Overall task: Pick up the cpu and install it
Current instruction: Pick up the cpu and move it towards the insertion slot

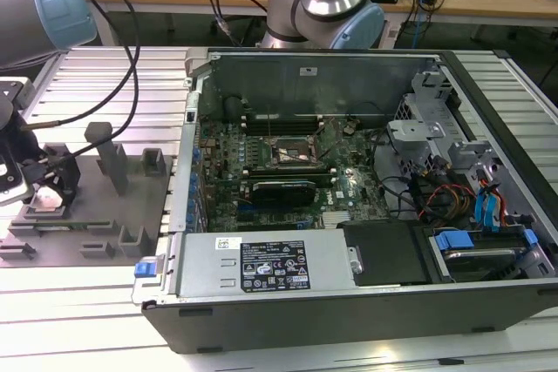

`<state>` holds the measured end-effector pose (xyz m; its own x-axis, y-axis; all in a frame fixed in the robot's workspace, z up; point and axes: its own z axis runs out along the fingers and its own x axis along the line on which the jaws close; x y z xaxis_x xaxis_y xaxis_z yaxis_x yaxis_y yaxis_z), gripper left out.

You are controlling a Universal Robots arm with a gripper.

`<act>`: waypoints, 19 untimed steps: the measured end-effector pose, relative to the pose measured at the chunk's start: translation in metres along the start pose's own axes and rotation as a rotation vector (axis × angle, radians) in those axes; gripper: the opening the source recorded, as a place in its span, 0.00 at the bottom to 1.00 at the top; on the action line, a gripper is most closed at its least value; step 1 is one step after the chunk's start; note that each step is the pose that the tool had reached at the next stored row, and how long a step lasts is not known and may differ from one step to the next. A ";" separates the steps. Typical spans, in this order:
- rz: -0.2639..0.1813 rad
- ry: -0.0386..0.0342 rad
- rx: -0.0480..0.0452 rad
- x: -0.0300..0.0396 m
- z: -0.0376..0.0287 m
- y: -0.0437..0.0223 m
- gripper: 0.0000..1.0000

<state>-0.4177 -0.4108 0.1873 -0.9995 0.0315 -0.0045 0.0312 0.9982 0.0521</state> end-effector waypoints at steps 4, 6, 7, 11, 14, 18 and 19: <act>0.001 -0.0001 0.0000 -0.0010 0.0000 0.0000 0.68; 0.001 0.0000 0.0000 -0.0009 0.0000 0.0000 0.68; 0.001 0.0000 0.0001 0.0002 0.0000 -0.0001 0.68; 0.001 0.0000 0.0000 0.0003 0.0000 -0.0001 0.68; 0.001 -0.0001 0.0000 0.0002 0.0000 0.0000 0.68; 0.001 -0.0001 0.0000 0.0000 0.0000 0.0000 0.68; 0.001 -0.0001 0.0000 0.0000 0.0000 0.0000 0.68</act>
<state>-0.4176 -0.4108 0.1873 -0.9995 0.0323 -0.0046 0.0320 0.9981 0.0521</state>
